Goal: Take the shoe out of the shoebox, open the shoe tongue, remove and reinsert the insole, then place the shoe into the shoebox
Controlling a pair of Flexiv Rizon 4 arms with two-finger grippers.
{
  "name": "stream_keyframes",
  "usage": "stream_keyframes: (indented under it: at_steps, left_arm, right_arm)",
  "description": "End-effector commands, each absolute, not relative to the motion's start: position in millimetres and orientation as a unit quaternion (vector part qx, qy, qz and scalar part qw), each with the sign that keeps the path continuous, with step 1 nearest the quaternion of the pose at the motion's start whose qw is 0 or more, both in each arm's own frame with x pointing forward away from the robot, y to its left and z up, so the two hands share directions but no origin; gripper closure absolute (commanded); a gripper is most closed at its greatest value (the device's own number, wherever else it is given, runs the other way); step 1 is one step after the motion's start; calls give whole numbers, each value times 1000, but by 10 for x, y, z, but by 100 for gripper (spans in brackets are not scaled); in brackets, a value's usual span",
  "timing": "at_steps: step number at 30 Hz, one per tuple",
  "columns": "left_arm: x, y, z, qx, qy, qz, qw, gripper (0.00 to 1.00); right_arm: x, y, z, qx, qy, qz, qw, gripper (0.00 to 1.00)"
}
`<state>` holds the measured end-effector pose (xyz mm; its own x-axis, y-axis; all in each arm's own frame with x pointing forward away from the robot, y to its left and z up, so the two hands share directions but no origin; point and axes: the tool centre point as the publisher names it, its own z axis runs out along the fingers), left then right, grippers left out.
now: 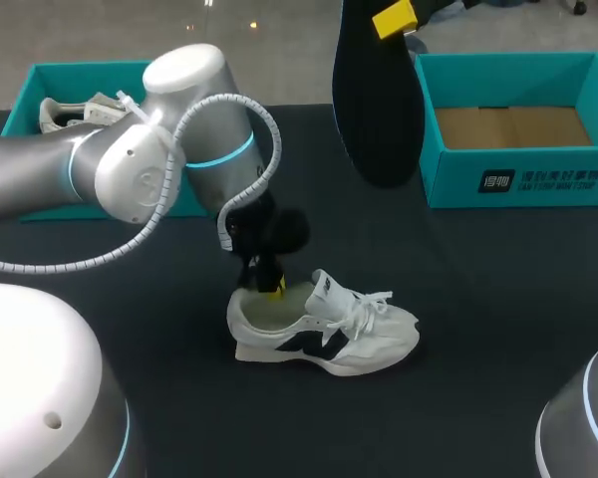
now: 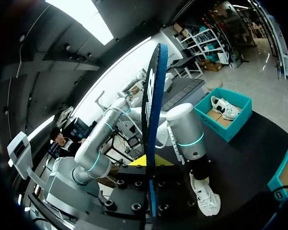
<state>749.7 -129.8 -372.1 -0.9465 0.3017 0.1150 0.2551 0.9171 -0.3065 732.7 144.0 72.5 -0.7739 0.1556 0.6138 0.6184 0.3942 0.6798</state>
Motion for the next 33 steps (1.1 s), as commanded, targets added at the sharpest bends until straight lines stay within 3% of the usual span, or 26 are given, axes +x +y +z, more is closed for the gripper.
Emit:
stream_keyframes:
  at_steps: [1, 18, 33]
  left_arm:
    - [7538, -1302, -3615, -158, -973, 146, 88, 100]
    - [7654, -1457, -2914, -436, -862, 149, 214, 100]
    - [7421, -1761, -3180, -607, -757, 69, 234, 100]
  right_arm:
    - [7347, 1454, 730, -241, -803, -492, 234, 100]
    - [7347, 1454, 730, -241, -803, -492, 234, 100]
    - [7347, 1454, 730, -241, -803, -492, 234, 100]
